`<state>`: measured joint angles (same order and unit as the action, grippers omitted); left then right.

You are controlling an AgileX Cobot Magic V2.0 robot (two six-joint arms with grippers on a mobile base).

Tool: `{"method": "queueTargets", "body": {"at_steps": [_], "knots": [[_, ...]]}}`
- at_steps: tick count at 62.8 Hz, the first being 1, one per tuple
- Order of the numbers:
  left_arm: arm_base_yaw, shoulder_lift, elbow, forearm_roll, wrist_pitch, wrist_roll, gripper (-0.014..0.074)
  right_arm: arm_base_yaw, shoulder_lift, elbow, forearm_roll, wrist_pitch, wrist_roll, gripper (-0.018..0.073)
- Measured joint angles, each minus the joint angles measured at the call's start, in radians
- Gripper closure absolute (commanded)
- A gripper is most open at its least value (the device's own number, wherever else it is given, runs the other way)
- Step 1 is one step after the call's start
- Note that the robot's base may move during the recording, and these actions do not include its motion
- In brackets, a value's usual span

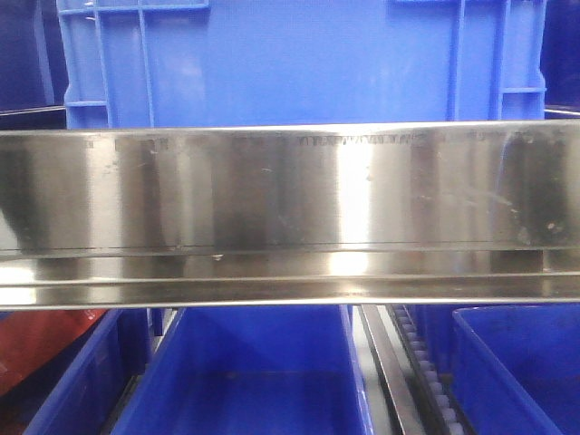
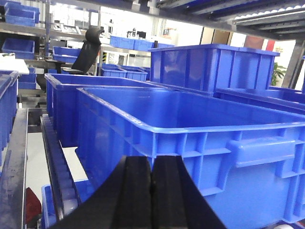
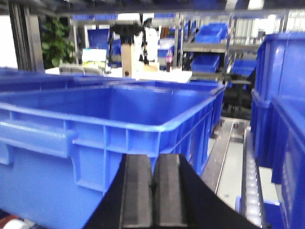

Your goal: Place cylindrical capacitor in blue bin on shelf

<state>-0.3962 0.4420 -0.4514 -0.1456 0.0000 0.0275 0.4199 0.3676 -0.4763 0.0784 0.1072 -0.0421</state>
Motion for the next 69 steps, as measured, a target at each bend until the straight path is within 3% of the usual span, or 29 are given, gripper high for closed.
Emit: {"method": "queueTargets", "body": {"at_steps": [27, 36, 50, 58, 69], "knots": [[0.0, 0.0, 0.002, 0.0, 0.0, 0.0, 0.0708, -0.009, -0.014, 0.001, 0.0, -0.007, 0.0, 0.0721], [0.0, 0.0, 0.002, 0.0, -0.006, 0.0, 0.0708, -0.098, -0.048, 0.059, 0.0, -0.057, 0.0, 0.0721], [0.0, 0.0, 0.003, 0.0, -0.006, 0.0, 0.0708, -0.304, -0.142, 0.278, 0.0, -0.067, 0.0, 0.0721], [0.0, 0.0, 0.003, 0.0, -0.008, 0.0, 0.0708, -0.359, -0.196, 0.355, 0.0, -0.069, 0.0, 0.0721], [0.0, 0.0, 0.003, 0.0, -0.008, 0.0, 0.0708, -0.376, -0.254, 0.427, 0.0, -0.077, 0.0, 0.0721]]}}
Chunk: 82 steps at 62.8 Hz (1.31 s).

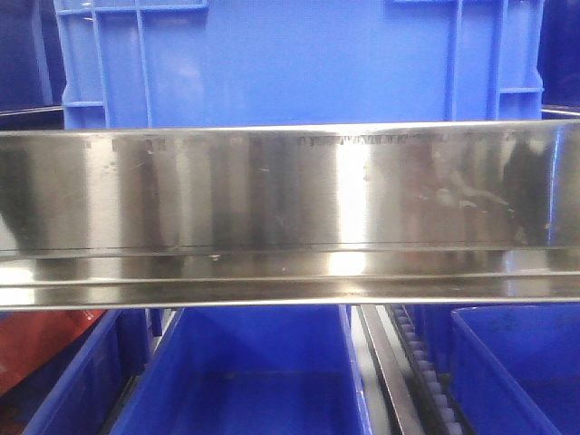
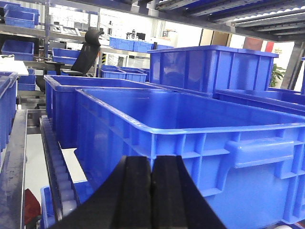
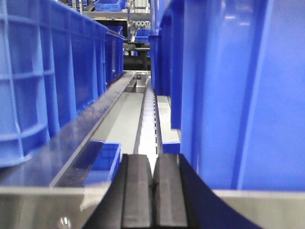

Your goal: Place cylindrical capacitor in blue bin on shelf

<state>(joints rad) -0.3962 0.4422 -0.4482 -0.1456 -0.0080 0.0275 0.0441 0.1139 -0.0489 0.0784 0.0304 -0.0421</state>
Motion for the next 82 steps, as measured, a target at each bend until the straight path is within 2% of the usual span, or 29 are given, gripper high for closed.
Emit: {"method": "queueTargets", "body": {"at_steps": [21, 58, 63, 67, 75, 82], "knots": [[0.0, 0.0, 0.0, 0.0, -0.002, 0.0, 0.0708, 0.0, -0.052, 0.047, 0.0, -0.062, 0.0, 0.0721], [0.0, -0.002, 0.001, 0.0, -0.002, 0.0, 0.0708, -0.002, -0.056, 0.049, 0.0, -0.064, 0.0, 0.0721], [0.027, -0.028, 0.03, 0.004, -0.016, 0.0, 0.0708, -0.002, -0.056, 0.049, 0.0, -0.066, 0.0, 0.0721], [0.072, -0.071, 0.083, 0.044, -0.046, 0.0, 0.0708, -0.002, -0.056, 0.049, 0.0, -0.066, 0.0, 0.0721], [0.203, -0.205, 0.214, 0.146, -0.056, 0.0, 0.0708, -0.002, -0.056, 0.049, 0.0, -0.066, 0.0, 0.0721], [0.305, -0.329, 0.3, 0.181, -0.016, 0.0, 0.0708, -0.002, -0.056, 0.049, 0.0, -0.066, 0.0, 0.0721]]}}
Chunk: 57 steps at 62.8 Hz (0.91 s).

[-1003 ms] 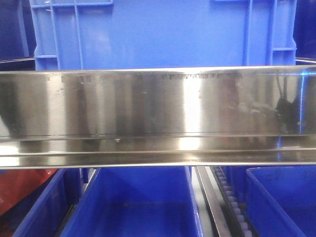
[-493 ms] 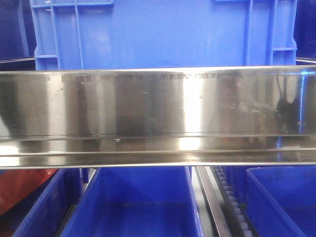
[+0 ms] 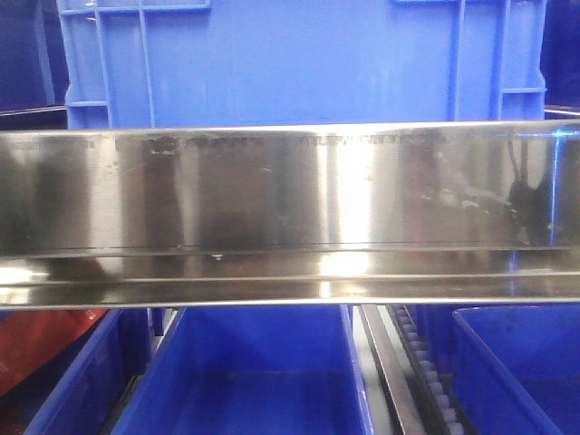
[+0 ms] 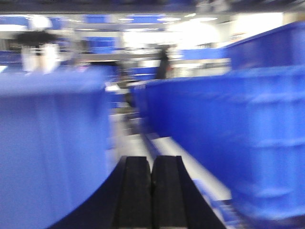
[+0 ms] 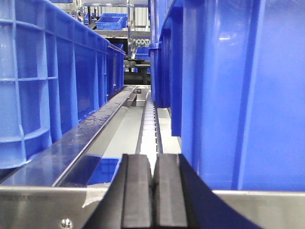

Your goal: Place cylindrical capacitor in blue bin on shelf

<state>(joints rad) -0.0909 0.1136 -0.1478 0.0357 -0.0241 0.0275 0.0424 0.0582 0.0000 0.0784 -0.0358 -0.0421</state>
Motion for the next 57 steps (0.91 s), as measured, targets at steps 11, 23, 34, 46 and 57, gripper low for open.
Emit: {"method": "queueTargets", "body": {"at_steps": [11, 23, 34, 46, 57], "knots": [[0.108, -0.102, 0.094, 0.014, 0.024, 0.0, 0.0708, 0.0, 0.0, 0.0, 0.0, -0.002, 0.0, 0.0721], [0.15, -0.108, 0.145, 0.014, 0.024, 0.0, 0.0708, 0.0, 0.0, 0.0, 0.0, -0.004, 0.0, 0.0721], [0.15, -0.108, 0.148, 0.014, 0.03, 0.0, 0.0708, 0.0, 0.0, 0.0, 0.0, -0.004, 0.0, 0.0721], [0.15, -0.108, 0.149, 0.016, 0.031, 0.0, 0.0708, 0.0, 0.0, 0.0, 0.0, -0.004, 0.0, 0.0721], [0.15, -0.108, 0.149, 0.016, 0.031, 0.0, 0.0708, 0.0, 0.0, 0.0, 0.0, -0.004, 0.0, 0.0721]]}}
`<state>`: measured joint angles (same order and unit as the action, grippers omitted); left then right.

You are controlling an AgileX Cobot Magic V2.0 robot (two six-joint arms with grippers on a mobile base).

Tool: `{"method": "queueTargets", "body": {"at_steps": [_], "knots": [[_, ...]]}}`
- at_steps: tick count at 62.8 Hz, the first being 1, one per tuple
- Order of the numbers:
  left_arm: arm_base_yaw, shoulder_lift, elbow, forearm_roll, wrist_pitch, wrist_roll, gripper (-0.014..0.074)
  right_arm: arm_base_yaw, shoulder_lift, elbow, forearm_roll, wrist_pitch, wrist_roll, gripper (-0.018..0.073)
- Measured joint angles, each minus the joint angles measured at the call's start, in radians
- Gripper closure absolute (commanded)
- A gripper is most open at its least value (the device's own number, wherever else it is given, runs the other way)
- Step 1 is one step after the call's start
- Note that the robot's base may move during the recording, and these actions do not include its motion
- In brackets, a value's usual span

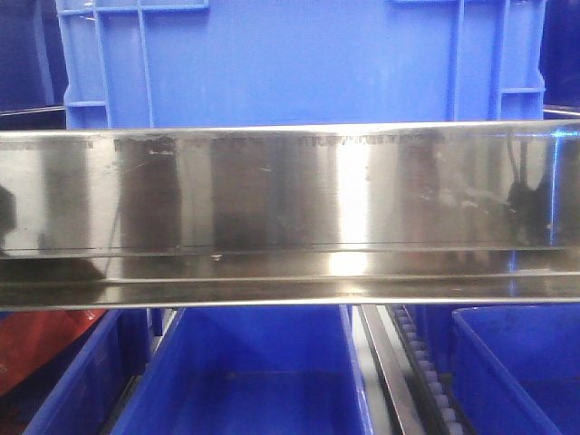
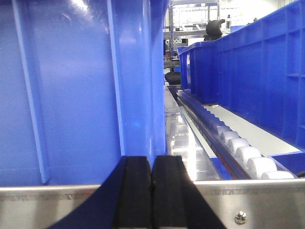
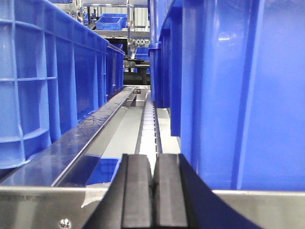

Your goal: Place cylindrical capacitor in blue bin on shelf

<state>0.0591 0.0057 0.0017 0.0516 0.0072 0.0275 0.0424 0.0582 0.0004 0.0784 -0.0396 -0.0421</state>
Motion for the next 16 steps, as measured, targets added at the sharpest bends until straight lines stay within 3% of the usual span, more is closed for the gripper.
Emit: {"method": "queueTargets", "body": {"at_steps": [16], "knots": [[0.0, 0.0, 0.0, 0.0, 0.0, 0.0, 0.0708, 0.0, 0.0, 0.0, 0.0, 0.0, 0.0, 0.0721]]}}
